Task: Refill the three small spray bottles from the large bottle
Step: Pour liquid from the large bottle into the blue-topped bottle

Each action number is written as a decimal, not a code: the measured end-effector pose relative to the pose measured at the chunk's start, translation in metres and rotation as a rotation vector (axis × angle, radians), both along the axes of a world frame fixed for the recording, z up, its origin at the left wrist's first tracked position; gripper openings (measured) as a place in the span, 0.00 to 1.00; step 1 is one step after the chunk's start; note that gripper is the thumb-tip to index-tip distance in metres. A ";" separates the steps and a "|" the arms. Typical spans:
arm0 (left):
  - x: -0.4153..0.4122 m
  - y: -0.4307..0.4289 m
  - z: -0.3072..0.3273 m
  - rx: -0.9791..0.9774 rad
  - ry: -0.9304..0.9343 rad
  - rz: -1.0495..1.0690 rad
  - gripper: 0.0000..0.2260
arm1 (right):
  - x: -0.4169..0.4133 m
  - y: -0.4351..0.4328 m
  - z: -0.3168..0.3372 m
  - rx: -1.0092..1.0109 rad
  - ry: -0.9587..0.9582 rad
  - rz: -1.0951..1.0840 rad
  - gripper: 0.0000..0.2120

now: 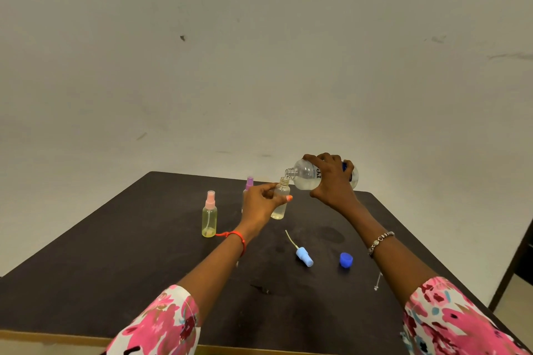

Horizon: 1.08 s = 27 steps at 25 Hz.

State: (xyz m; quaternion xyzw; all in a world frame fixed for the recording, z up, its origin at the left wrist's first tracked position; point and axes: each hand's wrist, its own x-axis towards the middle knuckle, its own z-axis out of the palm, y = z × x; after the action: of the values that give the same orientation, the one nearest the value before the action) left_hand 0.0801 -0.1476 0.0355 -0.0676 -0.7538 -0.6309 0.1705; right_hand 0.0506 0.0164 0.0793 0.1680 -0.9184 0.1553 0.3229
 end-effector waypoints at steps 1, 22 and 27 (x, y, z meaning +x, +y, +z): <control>0.000 0.000 0.000 -0.001 -0.003 0.000 0.22 | 0.000 0.000 0.000 0.001 0.002 0.000 0.31; 0.002 -0.001 -0.003 0.034 0.009 -0.023 0.19 | 0.001 -0.002 -0.001 0.007 0.003 -0.005 0.30; 0.000 -0.001 -0.002 0.026 0.007 -0.014 0.20 | 0.001 -0.002 0.000 0.010 0.002 -0.003 0.31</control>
State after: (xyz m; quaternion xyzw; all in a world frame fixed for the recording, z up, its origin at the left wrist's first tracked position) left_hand 0.0799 -0.1487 0.0331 -0.0727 -0.7446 -0.6415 0.1696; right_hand 0.0520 0.0140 0.0794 0.1685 -0.9190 0.1502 0.3234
